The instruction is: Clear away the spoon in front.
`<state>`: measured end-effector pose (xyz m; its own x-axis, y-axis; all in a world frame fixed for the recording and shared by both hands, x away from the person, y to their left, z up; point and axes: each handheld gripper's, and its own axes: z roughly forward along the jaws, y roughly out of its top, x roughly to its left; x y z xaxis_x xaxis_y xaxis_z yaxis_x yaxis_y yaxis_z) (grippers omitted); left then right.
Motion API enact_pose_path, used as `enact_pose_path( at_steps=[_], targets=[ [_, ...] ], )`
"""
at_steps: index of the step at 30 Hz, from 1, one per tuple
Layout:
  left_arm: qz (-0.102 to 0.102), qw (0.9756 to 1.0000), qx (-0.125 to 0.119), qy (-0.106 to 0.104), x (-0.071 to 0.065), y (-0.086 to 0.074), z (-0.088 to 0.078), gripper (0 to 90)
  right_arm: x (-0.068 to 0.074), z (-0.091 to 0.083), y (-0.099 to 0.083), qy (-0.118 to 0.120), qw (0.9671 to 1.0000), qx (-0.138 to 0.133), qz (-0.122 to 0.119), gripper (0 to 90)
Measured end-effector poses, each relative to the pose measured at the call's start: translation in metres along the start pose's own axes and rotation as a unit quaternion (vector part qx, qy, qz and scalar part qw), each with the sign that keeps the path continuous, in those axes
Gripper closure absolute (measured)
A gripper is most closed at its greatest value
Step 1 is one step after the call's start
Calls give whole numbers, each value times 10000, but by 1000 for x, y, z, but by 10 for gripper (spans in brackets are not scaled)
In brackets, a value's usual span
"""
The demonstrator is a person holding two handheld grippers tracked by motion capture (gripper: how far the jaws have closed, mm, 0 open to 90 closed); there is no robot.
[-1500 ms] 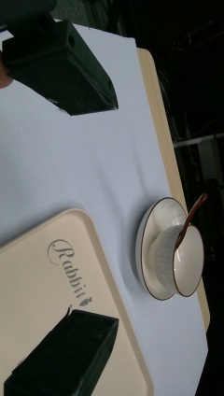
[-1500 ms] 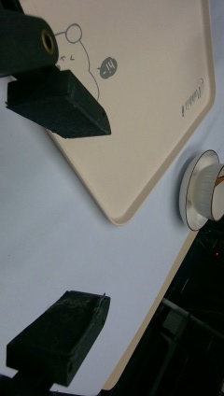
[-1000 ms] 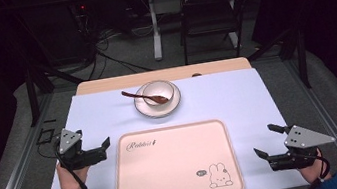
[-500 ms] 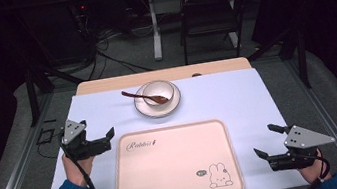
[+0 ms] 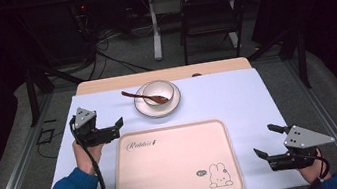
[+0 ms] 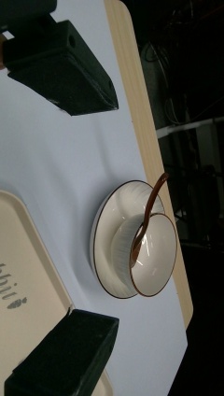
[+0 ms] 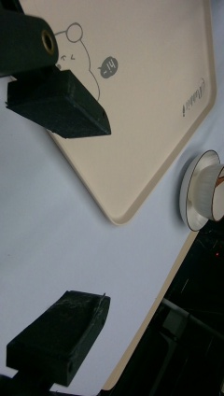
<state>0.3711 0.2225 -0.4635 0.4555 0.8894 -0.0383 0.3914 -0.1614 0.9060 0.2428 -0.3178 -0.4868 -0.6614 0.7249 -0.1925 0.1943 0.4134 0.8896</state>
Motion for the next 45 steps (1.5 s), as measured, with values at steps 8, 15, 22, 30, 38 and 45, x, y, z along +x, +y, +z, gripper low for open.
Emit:
enact_pose_path(
  at_steps=[8, 15, 22, 30, 38, 45],
  targets=[
    [-5, 10000, 35, -35, -4, 11, 17, 2, 0, 0, 0, 7, 10000, -10, -1, 142],
    [-133, 9999, 60, -16, -2, 19, 32, 2, -1, 0, 0, 9, 10000, -19, 7, 142],
    [-278, 9995, 116, -4, -1, 22, 46, 2, -1, 0, 0, 6, 10000, -31, 12, 142],
    [-425, 9988, 220, -34, -4, 23, 66, 2, -1, 0, 0, 13, 10000, -27, 0, 142],
    [-573, 9976, 385, -62, -2, 24, 86, 10, -1, 0, 0, 17, 10000, -28, 2, 141],
    [-593, 9968, 534, 3, -3, 21, 103, 12, -1, 0, 0, 18, 10000, -33, 5, 142]
  ],
)
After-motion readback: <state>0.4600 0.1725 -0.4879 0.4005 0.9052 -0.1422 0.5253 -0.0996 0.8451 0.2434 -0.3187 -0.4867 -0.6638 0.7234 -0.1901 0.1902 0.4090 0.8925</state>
